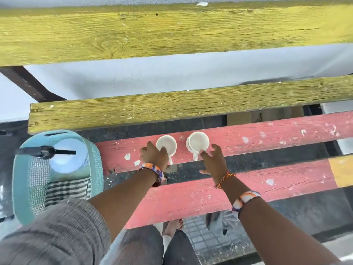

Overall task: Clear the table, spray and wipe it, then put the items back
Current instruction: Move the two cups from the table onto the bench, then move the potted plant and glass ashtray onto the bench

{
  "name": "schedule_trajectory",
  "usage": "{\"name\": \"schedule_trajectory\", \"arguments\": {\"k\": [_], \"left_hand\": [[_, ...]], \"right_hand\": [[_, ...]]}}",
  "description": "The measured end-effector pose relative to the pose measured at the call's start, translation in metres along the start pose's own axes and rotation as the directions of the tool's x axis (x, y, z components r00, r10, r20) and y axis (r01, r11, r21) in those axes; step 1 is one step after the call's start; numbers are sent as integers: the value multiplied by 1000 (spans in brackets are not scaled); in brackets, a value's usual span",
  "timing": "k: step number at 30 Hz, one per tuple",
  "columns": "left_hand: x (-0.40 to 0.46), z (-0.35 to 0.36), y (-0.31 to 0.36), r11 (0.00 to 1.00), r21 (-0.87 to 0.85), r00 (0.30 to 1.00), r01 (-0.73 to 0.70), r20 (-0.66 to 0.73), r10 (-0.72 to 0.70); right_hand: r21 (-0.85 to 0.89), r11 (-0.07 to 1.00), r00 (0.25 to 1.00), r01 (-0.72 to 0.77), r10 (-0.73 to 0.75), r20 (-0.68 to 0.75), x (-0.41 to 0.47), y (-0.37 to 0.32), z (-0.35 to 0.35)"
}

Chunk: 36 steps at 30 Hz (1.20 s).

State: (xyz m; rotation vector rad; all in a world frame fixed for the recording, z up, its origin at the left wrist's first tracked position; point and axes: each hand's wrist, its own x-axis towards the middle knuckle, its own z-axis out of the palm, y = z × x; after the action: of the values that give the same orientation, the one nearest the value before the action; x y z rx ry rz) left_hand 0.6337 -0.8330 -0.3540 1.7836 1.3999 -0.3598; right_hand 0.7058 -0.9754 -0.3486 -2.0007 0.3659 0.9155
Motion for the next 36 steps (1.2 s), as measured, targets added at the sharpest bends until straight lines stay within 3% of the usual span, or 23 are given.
{"name": "schedule_trajectory", "arguments": {"k": [2,4,5,7,9,11,13,18,21,27,36], "left_hand": [[-16,-10,-10,985,126,992,-117,-26,121],[-37,-21,-28,865,350,920,-360,-23,392],[-49,-27,-40,753,444,852,-485,48,521],[-73,-40,-62,561,503,741,-657,298,601],[-90,-49,-84,498,499,704,-709,532,471],[-101,-58,-103,438,529,683,-727,620,386],[-108,-71,-116,418,571,706,-707,603,371],[-118,-122,-152,472,581,748,-663,495,442],[-116,-168,-188,551,552,779,-626,405,479],[-118,-288,-285,608,534,801,-587,274,532],[-89,-490,-386,723,509,819,-467,-58,570]], "right_hand": [[-110,992,997,66,-69,-26,-15,9,-3],[-359,917,982,173,-188,-8,-34,20,-5],[-544,799,962,258,-265,67,-44,28,-5],[-825,336,880,455,-313,358,-69,40,-4],[-771,-131,757,623,-149,637,-93,48,4],[-596,-375,648,710,18,761,-115,54,20],[-479,-483,573,734,60,818,-136,55,36],[-369,-596,520,713,96,849,-173,37,92],[-398,-576,527,714,69,847,-199,24,146],[-484,-372,446,792,-189,875,-282,-3,280],[-390,-61,314,919,-488,815,-397,-66,478]]}}
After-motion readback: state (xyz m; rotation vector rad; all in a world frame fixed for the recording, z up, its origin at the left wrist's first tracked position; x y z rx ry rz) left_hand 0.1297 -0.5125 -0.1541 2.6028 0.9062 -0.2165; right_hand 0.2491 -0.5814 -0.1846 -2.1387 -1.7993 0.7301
